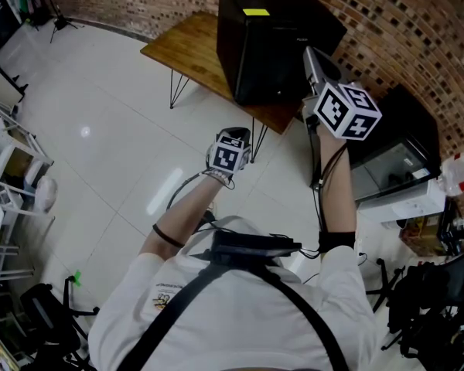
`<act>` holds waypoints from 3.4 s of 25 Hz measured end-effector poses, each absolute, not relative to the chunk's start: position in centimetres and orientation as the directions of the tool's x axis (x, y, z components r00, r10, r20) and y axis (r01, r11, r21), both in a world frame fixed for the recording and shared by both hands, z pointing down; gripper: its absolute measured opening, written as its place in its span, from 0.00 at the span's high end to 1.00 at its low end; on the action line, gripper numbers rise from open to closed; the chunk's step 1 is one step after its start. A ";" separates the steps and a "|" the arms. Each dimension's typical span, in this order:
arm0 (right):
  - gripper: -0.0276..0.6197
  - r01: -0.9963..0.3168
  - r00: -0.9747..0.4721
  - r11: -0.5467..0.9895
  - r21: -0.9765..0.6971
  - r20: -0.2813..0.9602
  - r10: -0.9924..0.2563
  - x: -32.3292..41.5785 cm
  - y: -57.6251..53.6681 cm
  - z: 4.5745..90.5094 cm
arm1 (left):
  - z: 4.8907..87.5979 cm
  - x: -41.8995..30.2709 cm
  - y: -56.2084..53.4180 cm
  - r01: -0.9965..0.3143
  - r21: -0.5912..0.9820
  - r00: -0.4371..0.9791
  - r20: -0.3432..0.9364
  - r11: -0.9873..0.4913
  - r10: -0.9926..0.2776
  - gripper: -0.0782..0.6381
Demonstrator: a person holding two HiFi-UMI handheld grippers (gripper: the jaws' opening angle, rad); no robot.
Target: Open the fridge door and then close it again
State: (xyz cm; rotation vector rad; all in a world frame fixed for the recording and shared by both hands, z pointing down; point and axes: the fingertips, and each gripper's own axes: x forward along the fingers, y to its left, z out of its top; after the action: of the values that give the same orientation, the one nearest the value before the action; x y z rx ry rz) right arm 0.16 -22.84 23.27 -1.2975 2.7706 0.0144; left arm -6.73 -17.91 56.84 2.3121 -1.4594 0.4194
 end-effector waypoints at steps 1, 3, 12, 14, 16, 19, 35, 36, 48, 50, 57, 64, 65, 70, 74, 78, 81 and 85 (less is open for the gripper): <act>0.95 -0.767 -0.638 0.641 -0.026 -0.078 -0.766 0.1 -23.0 23.3 | 56.8 -6.8 -18.0 -0.907 0.152 0.418 0.438 -0.393 -0.796 0.89; 0.95 -0.764 -0.641 0.644 -0.023 -0.079 -0.763 -0.2 -23.2 23.3 | 56.9 -7.0 -18.3 -0.908 0.153 0.417 0.438 -0.391 -0.797 0.89; 0.88 -0.769 -0.637 0.639 -0.017 -0.070 -0.768 -1.2 -24.7 24.2 | 57.2 -8.0 -19.2 -0.910 0.173 0.414 0.439 -0.377 -0.797 0.89; 0.79 -0.778 -0.627 0.629 -0.009 -0.056 -0.777 -1.5 -25.4 24.5 | 57.2 -8.2 -19.5 -0.910 0.176 0.415 0.441 -0.376 -0.796 0.89; 0.71 -0.779 -0.627 0.627 -0.005 -0.036 -0.778 -1.9 -26.3 25.1 | 57.3 -8.4 -20.0 -0.909 0.181 0.417 0.442 -0.376 -0.794 0.89; 0.60 -0.775 -0.632 0.632 -0.007 0.000 -0.775 -2.8 -28.0 26.1 | 57.6 -8.8 -21.2 -0.907 0.187 0.421 0.443 -0.377 -0.791 0.89; 0.43 -0.790 -0.604 0.614 0.003 0.170 -0.778 -8.3 -38.9 32.5 | 58.3 -13.4 -28.9 -0.886 0.215 0.463 0.451 -0.411 -0.763 0.89; 0.41 -0.791 -0.598 0.611 0.019 0.184 -0.780 -8.7 -39.5 32.9 | 58.5 -13.7 -29.3 -0.883 0.217 0.468 0.452 -0.415 -0.759 0.89; 0.41 -0.751 -0.567 0.638 0.173 0.328 -0.756 -11.5 -45.6 36.5 | 59.7 -16.4 -33.6 -0.862 0.260 0.507 0.459 -0.436 -0.730 0.89; 0.41 -0.734 -0.561 0.646 0.211 0.347 -0.751 -12.0 -46.1 36.7 | 59.8 -16.6 -34.0 -0.860 0.263 0.510 0.457 -0.437 -0.728 0.89; 0.41 -0.731 -0.549 0.644 0.226 0.366 -0.751 -13.2 -47.6 37.0 | 60.2 -17.6 -34.8 -0.859 0.276 0.512 0.458 -0.432 -0.726 0.89; 0.40 -0.799 -0.489 0.568 0.198 0.335 -0.805 -14.3 -48.7 36.7 | 60.5 -18.3 -35.4 -0.858 0.288 0.514 0.460 -0.426 -0.724 0.89; 0.40 -0.810 -0.476 0.552 0.196 0.331 -0.815 -14.4 -48.9 36.7 | 60.6 -18.4 -35.5 -0.858 0.289 0.514 0.461 -0.425 -0.724 0.89; 0.42 -0.844 -0.425 0.498 0.200 0.318 -0.848 -14.5 -49.5 36.7 | 60.8 -18.6 -36.0 -0.856 0.294 0.517 0.461 -0.426 -0.721 0.89; 0.45 -0.854 -0.408 0.480 0.203 0.313 -0.858 -14.4 -49.7 36.6 | 60.9 -18.6 -36.2 -0.856 0.298 0.517 0.460 -0.423 -0.722 0.89; 0.45 -0.854 -0.410 0.475 0.210 0.288 -0.865 -14.2 -49.5 36.2 | 60.9 -18.6 -35.8 -0.857 0.302 0.515 0.459 -0.417 -0.724 0.89; 0.46 -0.850 -0.416 0.480 0.217 0.282 -0.864 -14.3 -49.2 36.2 | 61.2 -18.8 -35.4 -0.859 0.304 0.511 0.466 -0.411 -0.723 0.89; 0.47 -0.850 -0.417 0.477 0.222 0.271 -0.868 -14.1 -49.0 36.0 | 61.3 -18.7 -35.1 -0.863 0.308 0.505 0.470 -0.401 -0.724 0.89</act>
State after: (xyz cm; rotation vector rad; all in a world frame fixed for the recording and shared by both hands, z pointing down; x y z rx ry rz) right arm -14.07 -49.02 35.97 -1.8130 2.9875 0.0886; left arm -18.75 -35.05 61.33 2.2359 -1.2981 0.3570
